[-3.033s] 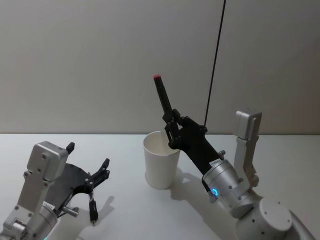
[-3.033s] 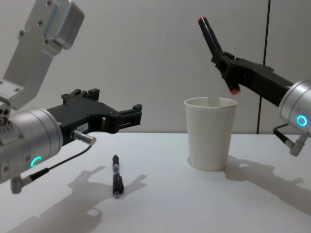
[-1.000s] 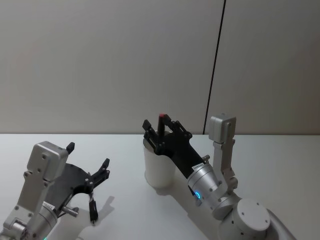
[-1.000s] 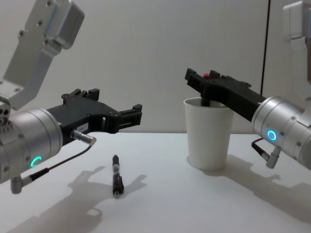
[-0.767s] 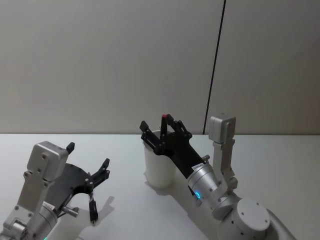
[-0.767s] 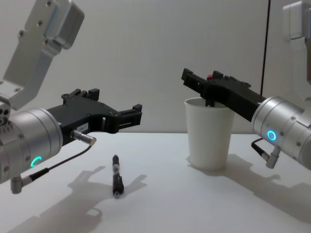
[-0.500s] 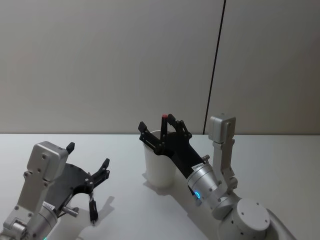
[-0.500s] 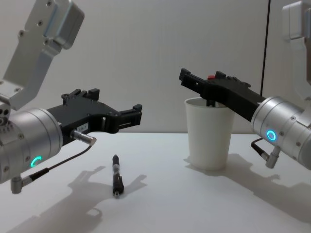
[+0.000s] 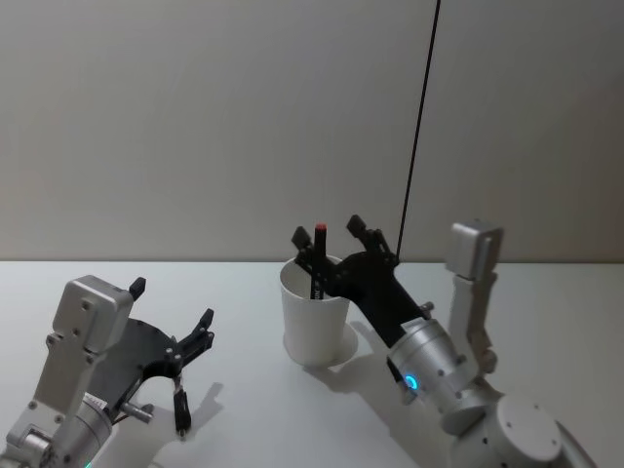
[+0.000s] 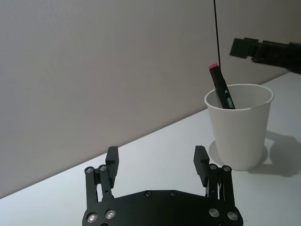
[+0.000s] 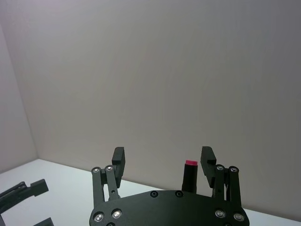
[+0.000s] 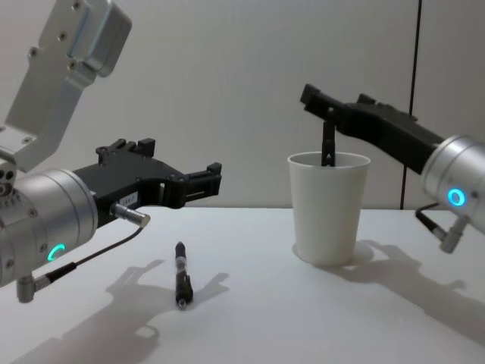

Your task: Place the pen into the pen holder.

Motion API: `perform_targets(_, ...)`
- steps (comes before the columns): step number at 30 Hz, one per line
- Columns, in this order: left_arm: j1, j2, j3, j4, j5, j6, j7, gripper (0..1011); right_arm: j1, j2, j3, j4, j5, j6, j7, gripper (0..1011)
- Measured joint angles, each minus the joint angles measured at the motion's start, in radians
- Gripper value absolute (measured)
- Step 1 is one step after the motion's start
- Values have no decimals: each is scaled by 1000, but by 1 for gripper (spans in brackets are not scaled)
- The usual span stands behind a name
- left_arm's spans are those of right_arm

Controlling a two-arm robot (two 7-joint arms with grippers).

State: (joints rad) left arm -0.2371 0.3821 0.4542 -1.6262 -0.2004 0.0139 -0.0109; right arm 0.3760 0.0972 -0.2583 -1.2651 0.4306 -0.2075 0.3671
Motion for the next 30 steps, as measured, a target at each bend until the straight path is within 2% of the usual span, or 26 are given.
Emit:
perform_targets(8, 0, 0, 0, 0, 0, 0, 0, 1003, -68, 26, 30, -104, 36, 21, -9, 1001)
perform_targets(17, 0, 0, 0, 0, 0, 0, 0, 1003, -126, 50, 58, -183, 57, 25, -34, 1001)
perform_targets(24, 0, 0, 0, 0, 0, 0, 0, 1004, -134, 56, 57, -192, 52, 33, -42, 1001)
perform_targets(30, 0, 0, 0, 0, 0, 0, 0, 1003, -170, 82, 53, -237, 24, 62, -79, 1001)
